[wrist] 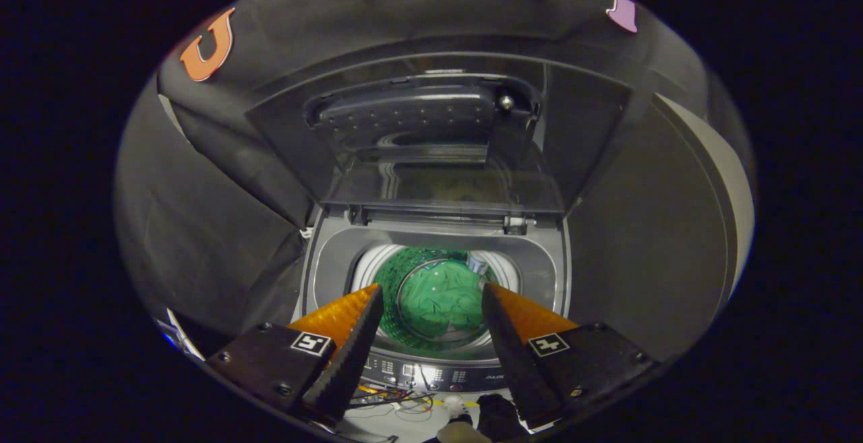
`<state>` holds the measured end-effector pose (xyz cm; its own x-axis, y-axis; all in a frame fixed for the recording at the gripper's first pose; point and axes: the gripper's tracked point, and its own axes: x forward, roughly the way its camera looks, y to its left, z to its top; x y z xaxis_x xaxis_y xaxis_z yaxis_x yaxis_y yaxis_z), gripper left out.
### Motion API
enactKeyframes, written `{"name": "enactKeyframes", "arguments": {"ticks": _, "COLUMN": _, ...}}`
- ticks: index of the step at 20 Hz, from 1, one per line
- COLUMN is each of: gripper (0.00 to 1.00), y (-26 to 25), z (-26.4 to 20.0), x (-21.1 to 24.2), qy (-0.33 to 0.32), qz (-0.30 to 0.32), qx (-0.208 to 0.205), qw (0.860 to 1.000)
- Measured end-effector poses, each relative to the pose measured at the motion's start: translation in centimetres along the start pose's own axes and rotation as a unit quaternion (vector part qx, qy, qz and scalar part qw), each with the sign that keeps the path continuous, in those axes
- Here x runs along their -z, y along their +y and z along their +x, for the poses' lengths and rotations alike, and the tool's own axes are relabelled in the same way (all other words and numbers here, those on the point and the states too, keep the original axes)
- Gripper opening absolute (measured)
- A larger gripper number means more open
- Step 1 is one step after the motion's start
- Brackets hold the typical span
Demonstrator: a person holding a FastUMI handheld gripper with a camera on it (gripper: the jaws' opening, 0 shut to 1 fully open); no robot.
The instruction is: Put the clothes into the washing machine and then close the washing machine lid.
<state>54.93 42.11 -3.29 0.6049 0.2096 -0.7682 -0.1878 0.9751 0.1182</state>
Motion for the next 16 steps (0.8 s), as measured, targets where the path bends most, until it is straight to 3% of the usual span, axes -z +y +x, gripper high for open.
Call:
{"name": "enactKeyframes", "arguments": {"ticks": 7, "gripper": 0.91, "y": -0.6, "z": -2.4, "x": -4.1, "qy": -0.091, "qz": -0.045, "qx": 0.023, "qw": 0.995}}
{"name": "enactKeyframes", "arguments": {"ticks": 16, "gripper": 0.91, "y": 0.3, "z": -6.8, "x": -10.0, "qy": -0.201, "qz": -0.058, "qx": 0.019, "qw": 0.978}}
